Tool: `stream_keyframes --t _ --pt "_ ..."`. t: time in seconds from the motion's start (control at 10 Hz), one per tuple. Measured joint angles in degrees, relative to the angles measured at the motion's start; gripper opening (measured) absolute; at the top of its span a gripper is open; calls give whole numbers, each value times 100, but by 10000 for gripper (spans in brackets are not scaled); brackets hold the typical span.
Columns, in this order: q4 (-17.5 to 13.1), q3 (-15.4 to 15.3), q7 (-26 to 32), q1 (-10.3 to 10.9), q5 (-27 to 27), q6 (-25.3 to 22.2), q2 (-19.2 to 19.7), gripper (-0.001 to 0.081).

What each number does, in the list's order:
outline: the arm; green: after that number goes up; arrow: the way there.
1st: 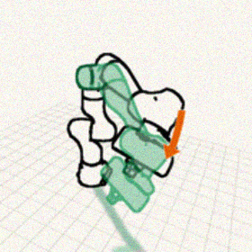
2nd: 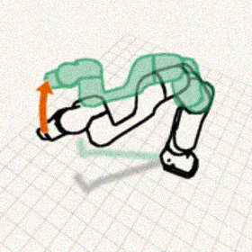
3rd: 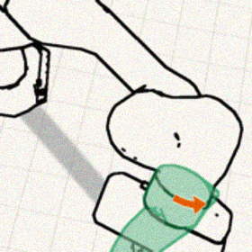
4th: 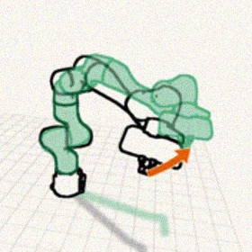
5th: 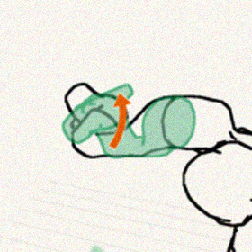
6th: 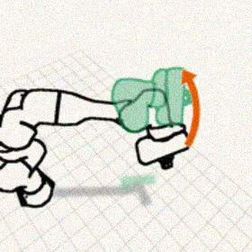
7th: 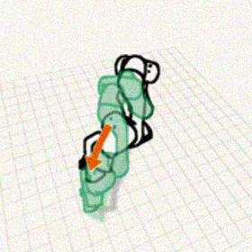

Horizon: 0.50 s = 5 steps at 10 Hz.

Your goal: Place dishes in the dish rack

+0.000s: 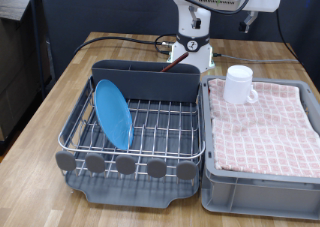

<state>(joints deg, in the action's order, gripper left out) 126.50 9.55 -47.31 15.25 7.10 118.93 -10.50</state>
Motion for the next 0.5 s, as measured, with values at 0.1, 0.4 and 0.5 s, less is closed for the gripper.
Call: stream_keyframes --t 0.1,0.4,0.5 --pt "-12 3 91 8 -31 -32 13 803" --pt "-157 -223 107 181 -167 -408 3 803" --pt "-193 -344 -60 253 -199 -485 -16 803"
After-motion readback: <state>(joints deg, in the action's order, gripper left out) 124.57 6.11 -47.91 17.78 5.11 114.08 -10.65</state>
